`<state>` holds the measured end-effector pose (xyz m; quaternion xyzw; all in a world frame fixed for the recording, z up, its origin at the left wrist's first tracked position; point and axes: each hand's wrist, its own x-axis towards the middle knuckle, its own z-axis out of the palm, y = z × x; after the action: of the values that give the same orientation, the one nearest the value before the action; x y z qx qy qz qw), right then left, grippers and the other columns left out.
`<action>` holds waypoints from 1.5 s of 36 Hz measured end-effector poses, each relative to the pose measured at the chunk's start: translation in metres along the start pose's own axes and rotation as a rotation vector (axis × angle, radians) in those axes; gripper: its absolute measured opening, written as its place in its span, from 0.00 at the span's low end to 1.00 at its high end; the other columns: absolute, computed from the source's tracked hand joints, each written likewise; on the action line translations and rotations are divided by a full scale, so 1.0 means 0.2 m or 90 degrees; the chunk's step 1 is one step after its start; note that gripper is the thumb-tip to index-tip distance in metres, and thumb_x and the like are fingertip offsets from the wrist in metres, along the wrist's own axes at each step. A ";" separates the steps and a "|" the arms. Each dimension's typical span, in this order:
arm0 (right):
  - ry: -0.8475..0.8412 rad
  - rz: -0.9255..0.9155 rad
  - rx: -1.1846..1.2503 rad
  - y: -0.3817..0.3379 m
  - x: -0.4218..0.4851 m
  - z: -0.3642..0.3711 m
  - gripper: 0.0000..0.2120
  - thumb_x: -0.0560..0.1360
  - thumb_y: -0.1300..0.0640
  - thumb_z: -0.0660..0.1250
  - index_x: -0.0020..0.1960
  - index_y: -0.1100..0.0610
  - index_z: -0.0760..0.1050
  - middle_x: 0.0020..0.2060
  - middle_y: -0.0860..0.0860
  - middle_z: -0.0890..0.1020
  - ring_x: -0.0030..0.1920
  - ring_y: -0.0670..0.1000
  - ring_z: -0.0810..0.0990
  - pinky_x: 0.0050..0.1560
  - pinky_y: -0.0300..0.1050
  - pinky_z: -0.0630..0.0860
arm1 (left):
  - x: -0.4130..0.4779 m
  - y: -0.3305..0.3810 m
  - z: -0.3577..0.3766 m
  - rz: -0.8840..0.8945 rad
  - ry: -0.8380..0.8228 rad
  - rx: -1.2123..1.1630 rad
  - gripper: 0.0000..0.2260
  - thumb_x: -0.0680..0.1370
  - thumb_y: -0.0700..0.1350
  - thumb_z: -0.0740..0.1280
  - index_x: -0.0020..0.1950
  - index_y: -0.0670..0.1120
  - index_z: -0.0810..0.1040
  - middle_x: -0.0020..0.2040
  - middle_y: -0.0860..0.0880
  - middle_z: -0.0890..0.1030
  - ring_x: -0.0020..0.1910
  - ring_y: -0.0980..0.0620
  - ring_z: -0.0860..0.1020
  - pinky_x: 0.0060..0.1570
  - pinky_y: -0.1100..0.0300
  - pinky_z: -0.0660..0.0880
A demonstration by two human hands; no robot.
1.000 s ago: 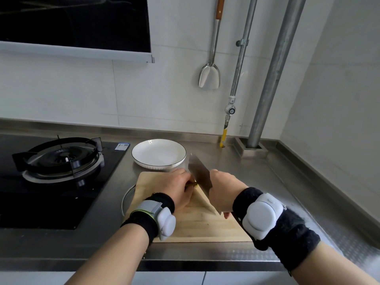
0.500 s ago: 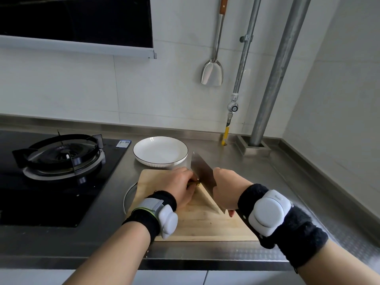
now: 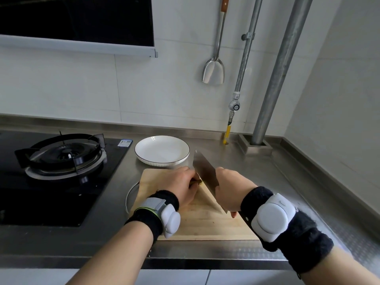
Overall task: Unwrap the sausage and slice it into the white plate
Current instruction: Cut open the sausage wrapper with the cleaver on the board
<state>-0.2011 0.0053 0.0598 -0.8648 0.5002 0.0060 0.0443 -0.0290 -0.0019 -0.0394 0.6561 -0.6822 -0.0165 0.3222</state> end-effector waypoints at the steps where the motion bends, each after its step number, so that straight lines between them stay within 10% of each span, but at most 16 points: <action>1: 0.005 -0.002 -0.008 0.00 0.00 0.00 0.10 0.75 0.59 0.60 0.56 0.58 0.69 0.44 0.54 0.80 0.43 0.57 0.83 0.46 0.51 0.82 | 0.00 0.00 0.00 0.001 0.000 0.000 0.07 0.75 0.46 0.66 0.50 0.51 0.79 0.48 0.51 0.77 0.52 0.49 0.76 0.52 0.52 0.75; 54: -0.031 0.031 0.058 -0.06 0.19 0.06 0.06 0.68 0.58 0.59 0.40 0.52 0.62 0.37 0.49 0.75 0.32 0.51 0.76 0.36 0.44 0.77 | 0.01 0.03 -0.02 -0.033 -0.020 -0.036 0.07 0.75 0.43 0.65 0.50 0.49 0.82 0.49 0.50 0.79 0.53 0.49 0.76 0.54 0.53 0.75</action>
<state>-0.1710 -0.0194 0.0466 -0.8491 0.5195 0.0052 0.0959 -0.0320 -0.0006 -0.0337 0.6638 -0.6692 -0.0544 0.3295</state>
